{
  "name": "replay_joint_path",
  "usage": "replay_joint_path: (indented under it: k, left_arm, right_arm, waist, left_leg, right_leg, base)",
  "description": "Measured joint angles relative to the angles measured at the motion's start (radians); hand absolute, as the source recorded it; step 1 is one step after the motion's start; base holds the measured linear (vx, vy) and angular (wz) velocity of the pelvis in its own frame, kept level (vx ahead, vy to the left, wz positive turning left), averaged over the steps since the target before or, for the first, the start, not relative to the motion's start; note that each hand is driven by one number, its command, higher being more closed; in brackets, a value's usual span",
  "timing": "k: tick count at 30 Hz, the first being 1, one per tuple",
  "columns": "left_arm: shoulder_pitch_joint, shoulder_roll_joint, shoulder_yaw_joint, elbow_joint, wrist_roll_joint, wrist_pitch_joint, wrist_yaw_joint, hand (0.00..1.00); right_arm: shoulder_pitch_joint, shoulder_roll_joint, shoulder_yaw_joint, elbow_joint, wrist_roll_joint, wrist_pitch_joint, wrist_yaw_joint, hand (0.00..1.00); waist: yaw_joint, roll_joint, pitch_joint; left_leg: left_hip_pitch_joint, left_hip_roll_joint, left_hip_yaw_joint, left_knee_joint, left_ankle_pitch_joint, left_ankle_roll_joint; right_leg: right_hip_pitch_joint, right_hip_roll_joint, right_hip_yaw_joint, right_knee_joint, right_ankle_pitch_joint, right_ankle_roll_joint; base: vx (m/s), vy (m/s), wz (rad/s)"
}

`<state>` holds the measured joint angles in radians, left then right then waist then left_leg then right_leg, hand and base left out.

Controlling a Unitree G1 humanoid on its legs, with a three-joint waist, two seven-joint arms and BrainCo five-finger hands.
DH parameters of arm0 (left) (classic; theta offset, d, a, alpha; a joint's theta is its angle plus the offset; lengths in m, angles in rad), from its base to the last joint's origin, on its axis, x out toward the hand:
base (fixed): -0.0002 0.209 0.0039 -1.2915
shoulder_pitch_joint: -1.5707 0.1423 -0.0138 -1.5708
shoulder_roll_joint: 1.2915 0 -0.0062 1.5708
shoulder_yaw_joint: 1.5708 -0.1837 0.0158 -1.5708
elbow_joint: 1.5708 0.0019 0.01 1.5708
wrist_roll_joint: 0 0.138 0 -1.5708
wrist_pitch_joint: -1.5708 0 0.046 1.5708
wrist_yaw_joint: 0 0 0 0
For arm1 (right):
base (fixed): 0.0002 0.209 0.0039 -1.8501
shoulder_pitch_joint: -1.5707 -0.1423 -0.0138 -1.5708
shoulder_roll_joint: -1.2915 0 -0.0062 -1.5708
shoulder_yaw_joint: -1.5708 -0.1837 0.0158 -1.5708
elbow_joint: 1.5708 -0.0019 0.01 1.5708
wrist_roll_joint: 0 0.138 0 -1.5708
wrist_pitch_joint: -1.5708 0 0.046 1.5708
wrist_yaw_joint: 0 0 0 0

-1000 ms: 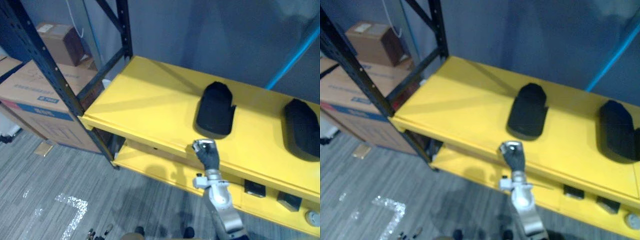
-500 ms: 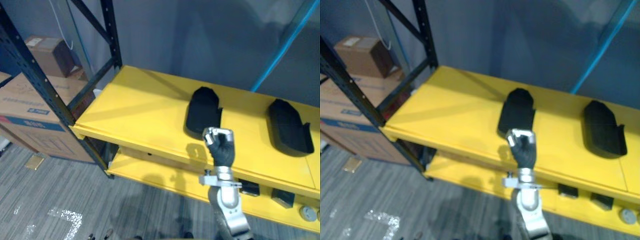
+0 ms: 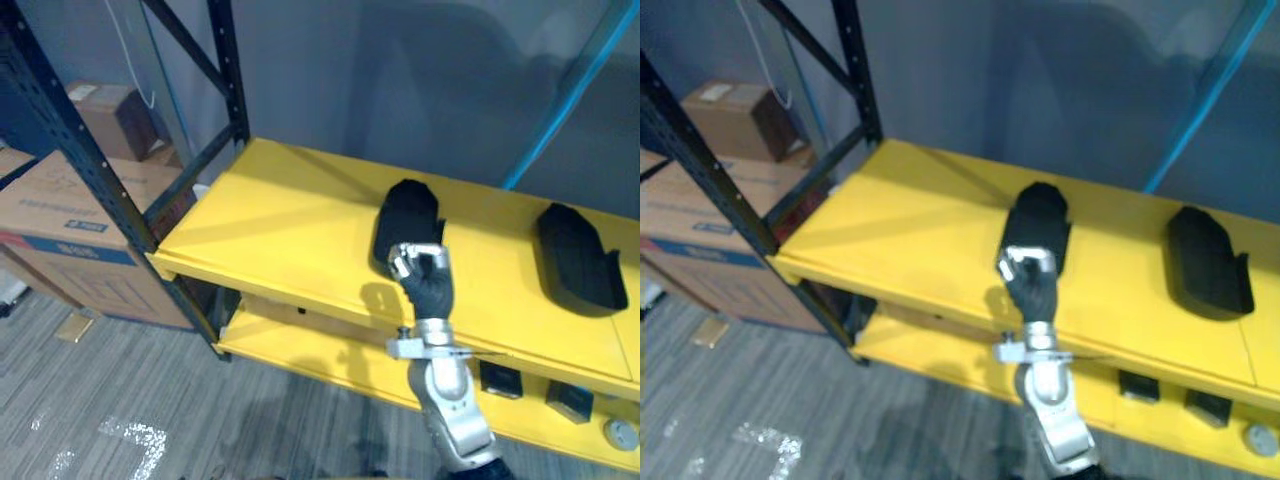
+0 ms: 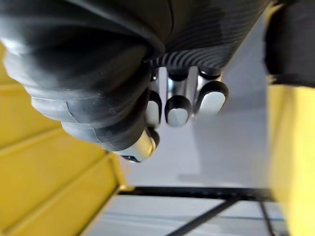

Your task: Walk over and take plastic housings, then place them on the shelf

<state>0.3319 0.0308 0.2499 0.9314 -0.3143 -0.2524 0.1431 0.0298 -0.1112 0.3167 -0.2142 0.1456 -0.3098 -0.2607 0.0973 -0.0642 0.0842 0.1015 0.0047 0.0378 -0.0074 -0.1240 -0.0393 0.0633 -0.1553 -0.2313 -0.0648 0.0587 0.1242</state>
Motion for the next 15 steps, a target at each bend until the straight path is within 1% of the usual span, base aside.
replay_joint_path:
  k: [6, 9, 15]
  left_arm:
    - [0.0, 0.0, -0.002, -0.002, 0.001, 0.002, -0.002, 0.0]
    - [0.0, 0.001, -0.012, -0.007, 0.001, 0.002, -0.007, 0.0]
    - [0.0, 0.002, -0.016, -0.014, 0.002, 0.013, -0.007, 0.0]
  right_arm:
    - [0.004, 0.0, -0.002, 0.058, -0.002, 0.017, -0.009, 1.0]
    - [0.004, 0.001, -0.011, 0.091, -0.001, 0.031, -0.028, 1.0]
    - [0.003, 0.023, -0.029, 0.17, 0.009, 0.034, -0.029, 1.0]
  waist:
    - [0.003, -0.003, -0.002]
    - [0.004, -0.007, -0.005]
    - [0.011, -0.008, -0.005]
  left_leg:
    - [-0.012, -0.002, -0.021, 0.0, 0.001, 0.0]
    - [-0.016, -0.002, -0.032, 0.0, 0.003, 0.0]
    - [-0.015, -0.002, -0.035, 0.001, 0.003, 0.0]
  right_leg:
    - [0.005, 0.0, -0.02, -0.01, -0.001, 0.0]
    - [0.007, 0.0, -0.043, -0.011, -0.001, 0.0]
    - [0.009, -0.002, -0.047, -0.008, -0.001, 0.0]
  base:
    - [0.02, -0.006, 0.1]
    - [0.03, -0.007, 0.16]
    - [0.01, 0.0, 0.01]
